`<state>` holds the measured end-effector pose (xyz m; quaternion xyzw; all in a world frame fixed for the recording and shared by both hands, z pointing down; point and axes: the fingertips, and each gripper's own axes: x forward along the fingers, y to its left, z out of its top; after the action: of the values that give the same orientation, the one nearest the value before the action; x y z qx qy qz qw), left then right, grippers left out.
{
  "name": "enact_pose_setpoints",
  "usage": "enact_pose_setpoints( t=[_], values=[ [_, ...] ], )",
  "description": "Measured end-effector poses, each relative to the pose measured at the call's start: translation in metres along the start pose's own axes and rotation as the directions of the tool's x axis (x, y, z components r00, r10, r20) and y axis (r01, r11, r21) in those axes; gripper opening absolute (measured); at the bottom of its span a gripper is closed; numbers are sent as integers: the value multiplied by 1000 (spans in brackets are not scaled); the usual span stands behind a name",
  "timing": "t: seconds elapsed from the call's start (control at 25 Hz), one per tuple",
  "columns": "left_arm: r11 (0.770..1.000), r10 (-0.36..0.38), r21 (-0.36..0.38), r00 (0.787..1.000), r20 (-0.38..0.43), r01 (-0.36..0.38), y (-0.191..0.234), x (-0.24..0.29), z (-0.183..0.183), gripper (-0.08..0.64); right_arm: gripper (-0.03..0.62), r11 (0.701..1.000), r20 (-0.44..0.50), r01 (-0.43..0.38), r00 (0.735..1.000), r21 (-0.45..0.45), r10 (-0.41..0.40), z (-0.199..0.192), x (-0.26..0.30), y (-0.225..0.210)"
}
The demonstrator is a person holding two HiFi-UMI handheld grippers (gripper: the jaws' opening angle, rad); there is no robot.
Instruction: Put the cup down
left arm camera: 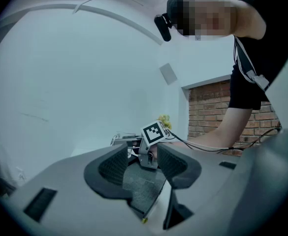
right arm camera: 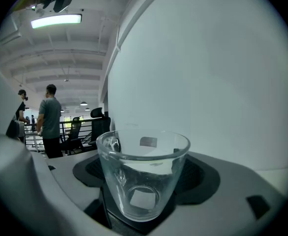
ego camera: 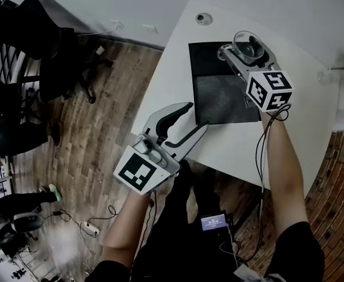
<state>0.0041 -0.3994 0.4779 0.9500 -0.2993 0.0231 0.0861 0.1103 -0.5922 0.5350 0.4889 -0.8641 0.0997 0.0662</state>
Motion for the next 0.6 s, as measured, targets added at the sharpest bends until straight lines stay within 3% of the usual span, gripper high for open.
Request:
enact_pose_setpoints(
  t=[0.6],
  values=[
    [1000, 8, -12, 1000, 16, -8, 3, -4, 1, 179, 410, 991, -81, 125, 988, -53, -129, -17, 11, -11]
  ],
)
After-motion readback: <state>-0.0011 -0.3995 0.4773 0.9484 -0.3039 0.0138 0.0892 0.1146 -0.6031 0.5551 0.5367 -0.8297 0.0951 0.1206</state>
